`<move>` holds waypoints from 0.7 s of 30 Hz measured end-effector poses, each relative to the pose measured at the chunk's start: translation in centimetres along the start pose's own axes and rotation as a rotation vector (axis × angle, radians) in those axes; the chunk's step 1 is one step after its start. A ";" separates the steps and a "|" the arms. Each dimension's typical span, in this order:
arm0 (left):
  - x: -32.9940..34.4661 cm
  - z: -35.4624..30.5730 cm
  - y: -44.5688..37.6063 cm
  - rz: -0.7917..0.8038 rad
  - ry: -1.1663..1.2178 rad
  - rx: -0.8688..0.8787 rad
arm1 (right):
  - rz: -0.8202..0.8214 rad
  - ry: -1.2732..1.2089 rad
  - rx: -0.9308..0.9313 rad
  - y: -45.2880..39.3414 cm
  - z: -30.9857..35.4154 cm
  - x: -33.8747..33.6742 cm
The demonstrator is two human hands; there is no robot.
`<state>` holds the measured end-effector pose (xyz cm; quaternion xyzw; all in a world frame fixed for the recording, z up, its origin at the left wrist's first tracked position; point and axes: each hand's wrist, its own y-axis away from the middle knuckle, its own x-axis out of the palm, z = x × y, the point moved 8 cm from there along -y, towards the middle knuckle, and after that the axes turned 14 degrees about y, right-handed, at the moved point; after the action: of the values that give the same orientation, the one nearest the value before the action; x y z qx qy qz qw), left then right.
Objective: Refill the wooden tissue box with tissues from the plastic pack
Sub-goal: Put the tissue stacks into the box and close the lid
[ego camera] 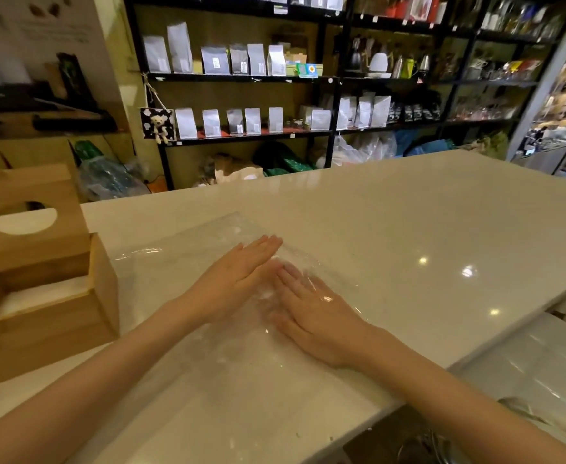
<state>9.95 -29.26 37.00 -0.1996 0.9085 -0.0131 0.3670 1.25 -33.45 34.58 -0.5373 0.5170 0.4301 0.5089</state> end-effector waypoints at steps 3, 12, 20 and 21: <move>-1.3 3.2 -0.3 -0.048 -0.125 -0.179 | -0.087 0.012 0.055 -1.4 -0.4 -0.2; -2.5 5.0 0.0 -0.069 -0.196 -0.284 | -0.174 0.031 0.313 1.3 -1.3 -2.9; -2.4 5.9 -0.5 -0.086 -0.099 -0.289 | -0.089 0.215 0.120 -1.2 0.4 -1.0; -2.4 6.1 -0.5 -0.088 -0.100 -0.295 | -0.076 0.199 0.080 -1.6 0.7 -0.6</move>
<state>15.76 -28.05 34.22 -0.2916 0.8715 0.1144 0.3773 2.77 -32.75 35.28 -0.5761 0.5609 0.3339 0.4919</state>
